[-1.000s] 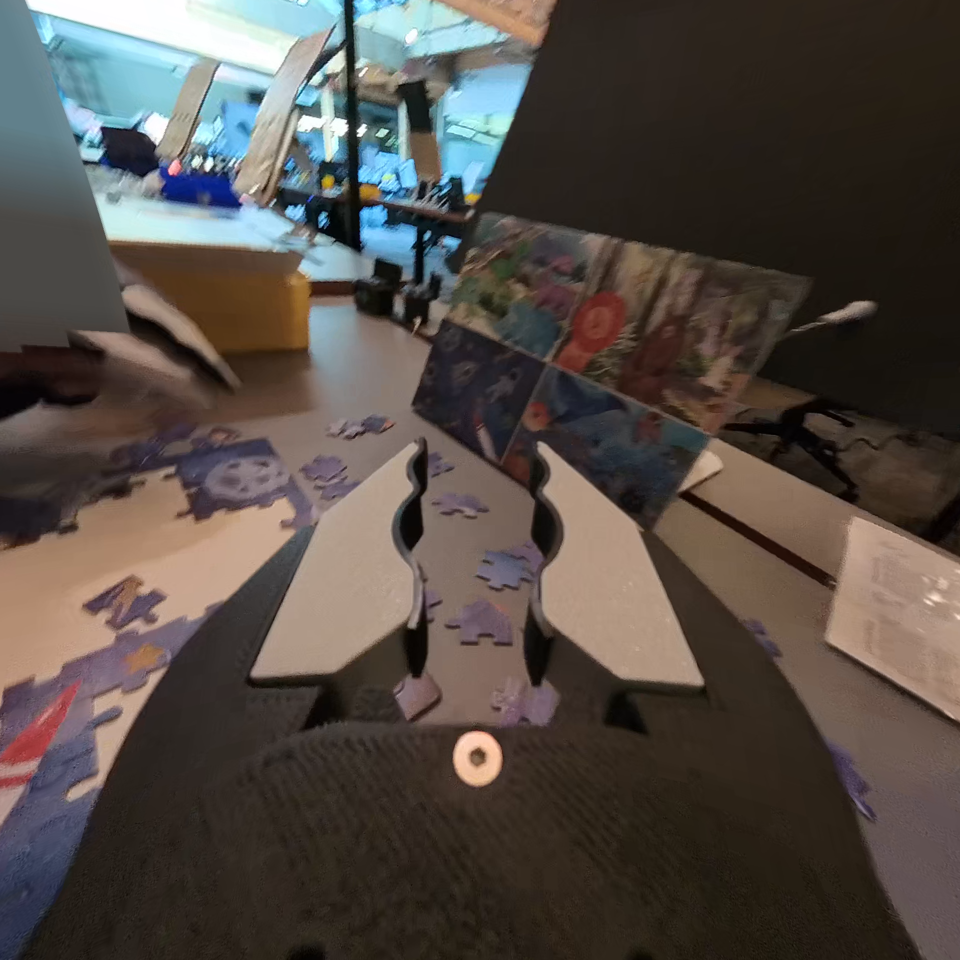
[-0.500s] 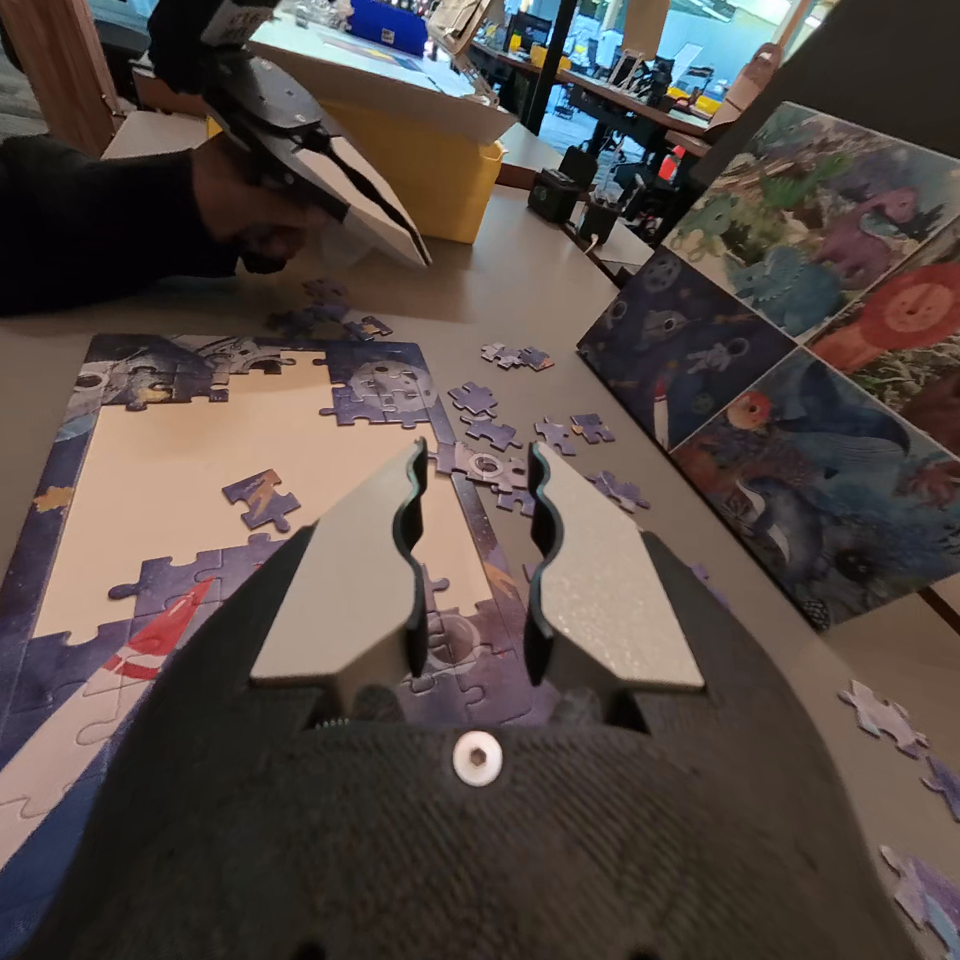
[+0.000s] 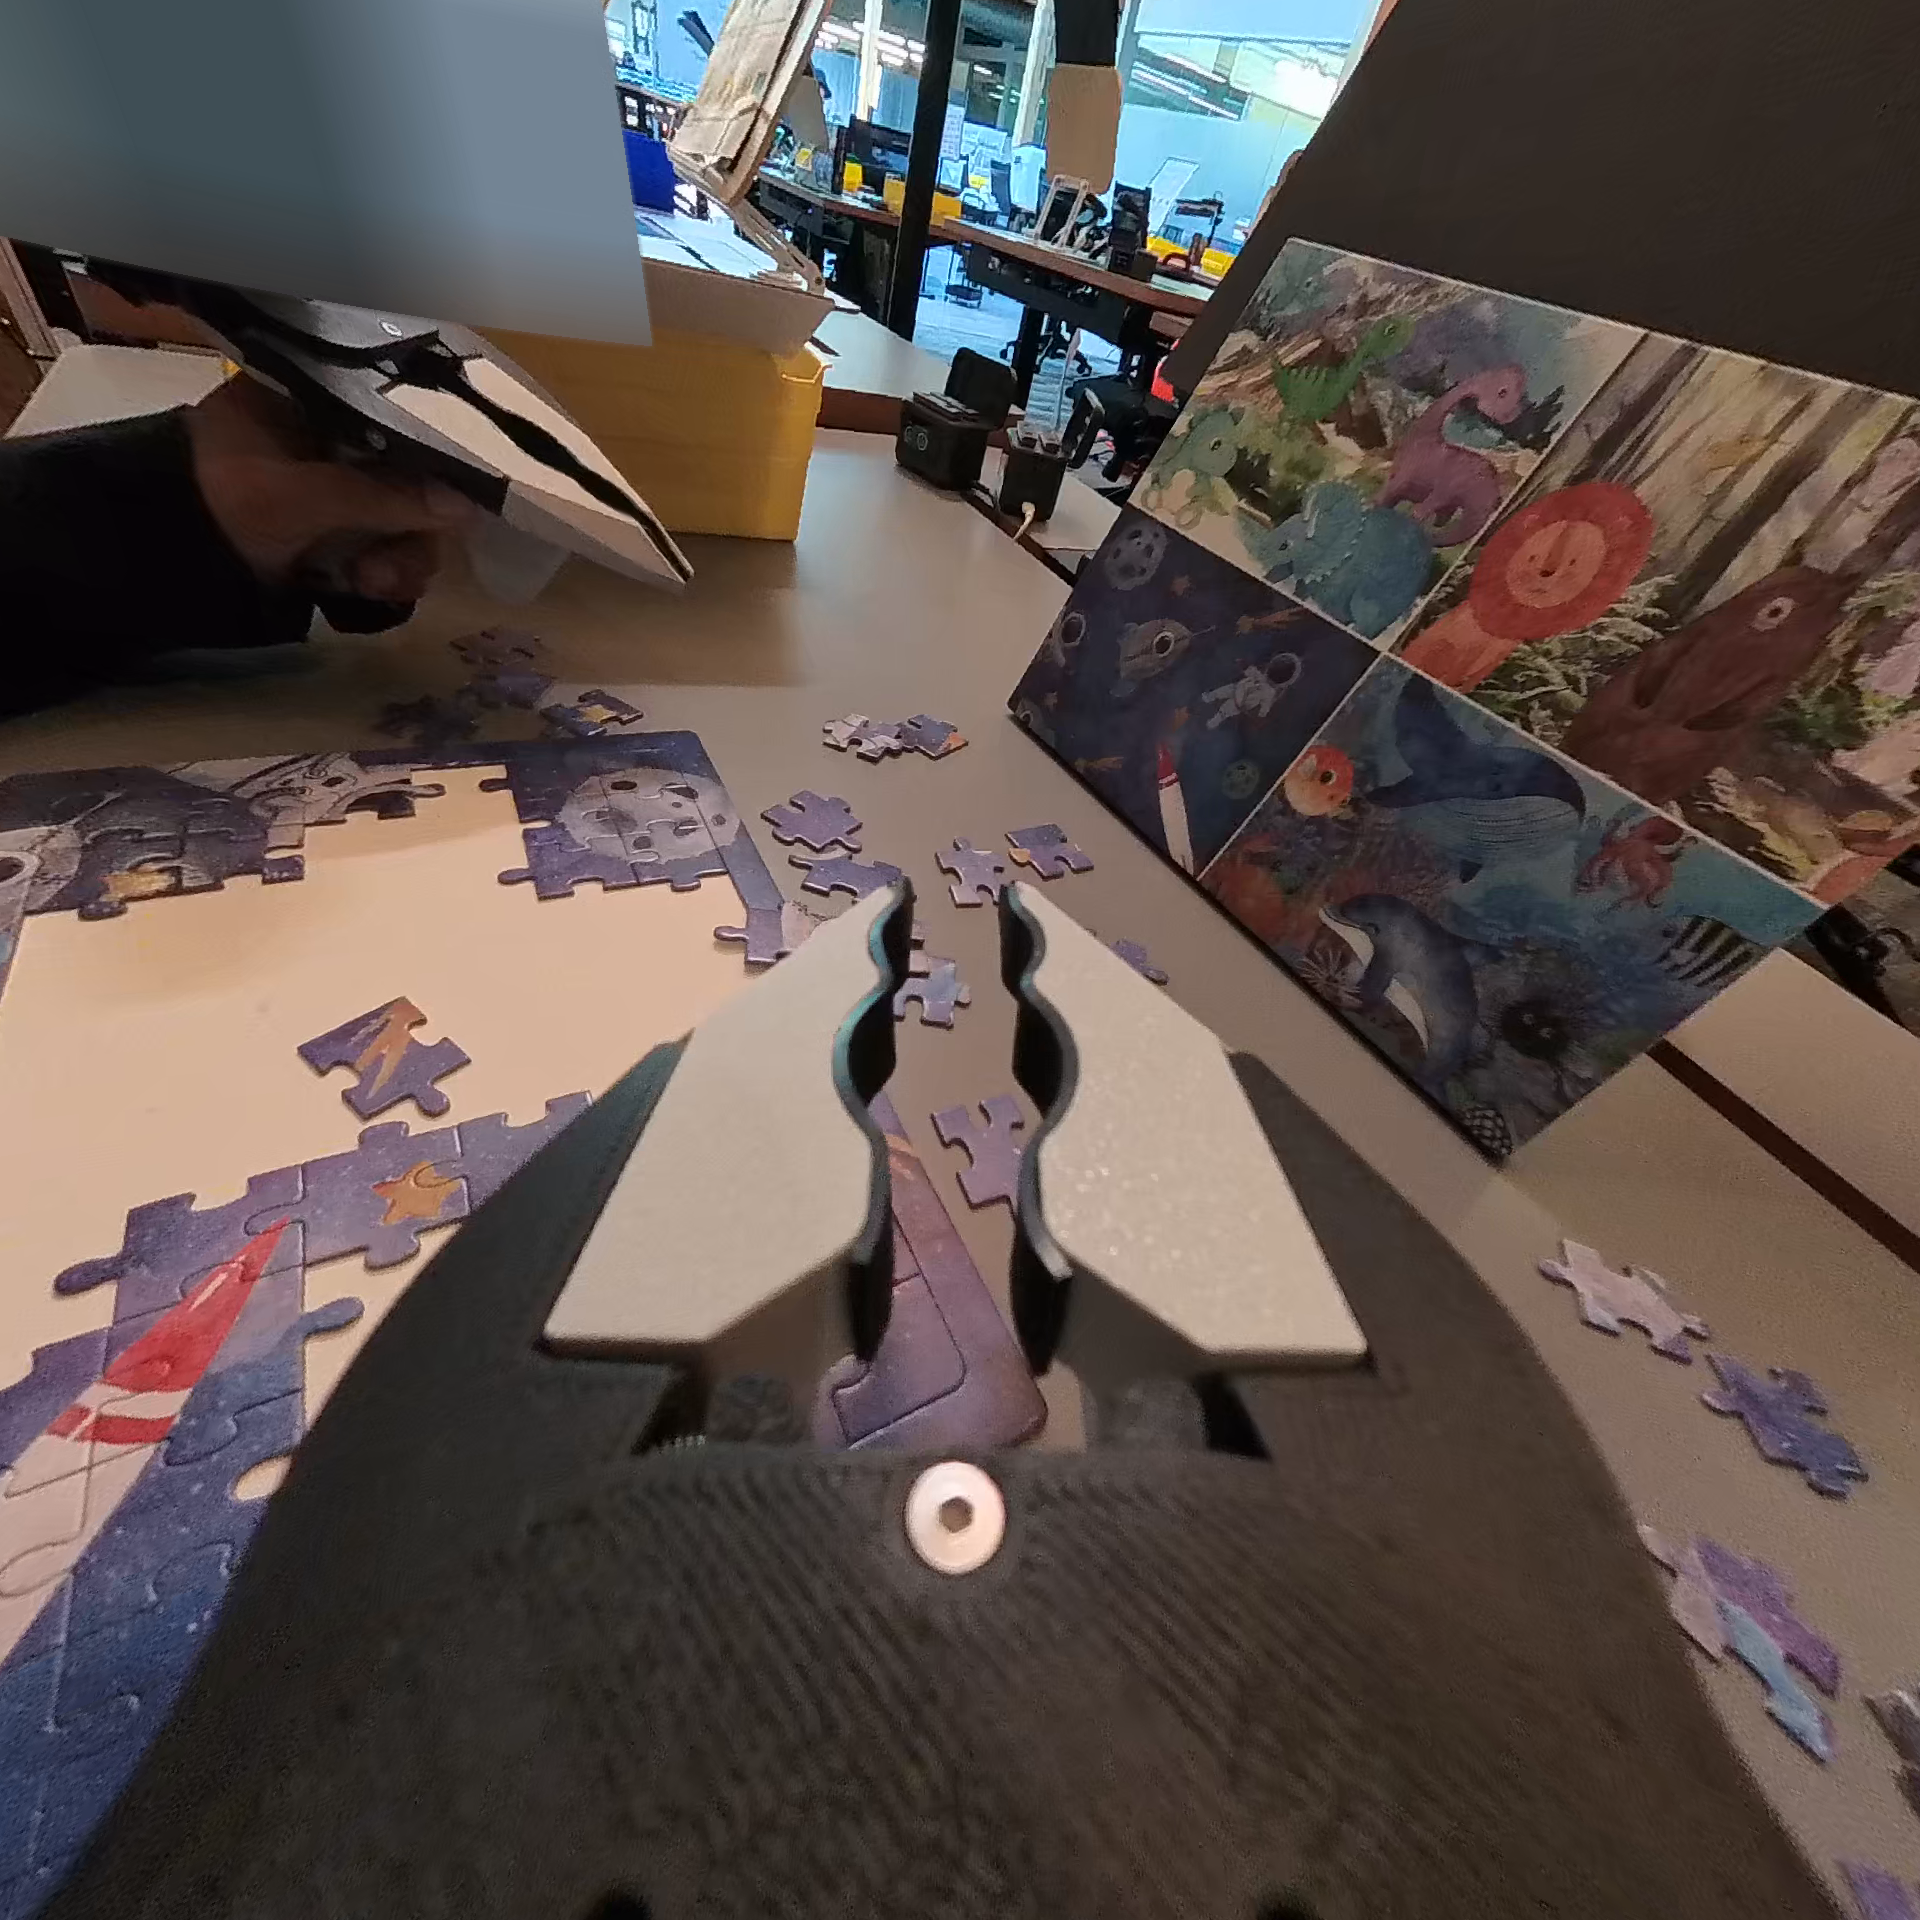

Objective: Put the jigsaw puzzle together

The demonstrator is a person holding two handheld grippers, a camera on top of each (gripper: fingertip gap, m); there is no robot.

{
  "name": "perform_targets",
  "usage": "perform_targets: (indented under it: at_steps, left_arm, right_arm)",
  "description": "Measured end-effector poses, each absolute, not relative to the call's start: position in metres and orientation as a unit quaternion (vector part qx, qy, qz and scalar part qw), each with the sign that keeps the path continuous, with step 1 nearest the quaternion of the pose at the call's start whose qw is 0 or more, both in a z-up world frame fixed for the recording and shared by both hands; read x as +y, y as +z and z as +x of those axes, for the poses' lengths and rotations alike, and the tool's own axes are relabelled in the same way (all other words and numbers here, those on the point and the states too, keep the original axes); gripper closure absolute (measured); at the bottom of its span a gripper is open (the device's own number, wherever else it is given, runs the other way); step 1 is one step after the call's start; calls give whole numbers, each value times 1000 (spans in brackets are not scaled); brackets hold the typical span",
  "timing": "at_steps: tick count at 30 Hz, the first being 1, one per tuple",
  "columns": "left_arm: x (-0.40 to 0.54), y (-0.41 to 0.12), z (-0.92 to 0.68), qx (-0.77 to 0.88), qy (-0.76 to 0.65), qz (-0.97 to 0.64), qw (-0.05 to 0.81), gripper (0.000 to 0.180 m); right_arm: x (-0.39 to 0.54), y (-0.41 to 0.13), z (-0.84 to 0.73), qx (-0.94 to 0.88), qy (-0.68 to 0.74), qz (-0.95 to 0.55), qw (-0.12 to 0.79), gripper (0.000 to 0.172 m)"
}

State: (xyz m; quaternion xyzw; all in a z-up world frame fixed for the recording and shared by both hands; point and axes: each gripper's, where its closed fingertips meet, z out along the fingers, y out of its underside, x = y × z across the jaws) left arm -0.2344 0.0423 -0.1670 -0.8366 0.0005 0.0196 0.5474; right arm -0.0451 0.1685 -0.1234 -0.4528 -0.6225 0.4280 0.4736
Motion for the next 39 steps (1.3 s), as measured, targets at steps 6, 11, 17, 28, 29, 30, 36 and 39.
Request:
perform_targets:
  at_steps: [6, 11, 17, 28, 29, 30, 36, 39]
  left_arm:
    - [42, -170, -235, 5, 24, -840, 542, 180]
    - [42, -172, -235, 7, 26, -842, 539, 180]
    - [42, -174, -235, 13, 38, -845, 533, 180]
    - [43, -176, -234, 17, 40, -848, 528, 180]
    - [43, -177, -234, 18, 41, -849, 527, 180]
    - [43, -177, -234, 19, 42, -849, 526, 180]
    - [44, -178, -233, 21, 44, -851, 523, 180]
    - [44, -178, -233, 22, 45, -851, 522, 180]
  right_arm:
    - [172, -124, -46, -615, 428, -462, 475, 158]
    - [175, -125, -46, -610, 431, -468, 473, 158]
    - [170, -126, -46, -617, 435, -461, 466, 156]
    - [95, -169, -51, -754, 398, -368, 372, 126]
    - [91, -171, -52, -759, 393, -362, 373, 126]
    - [87, -172, -52, -763, 390, -357, 372, 126]
    - [83, -173, -53, -768, 385, -352, 372, 127]
    - [87, -172, -53, -763, 385, -358, 376, 127]
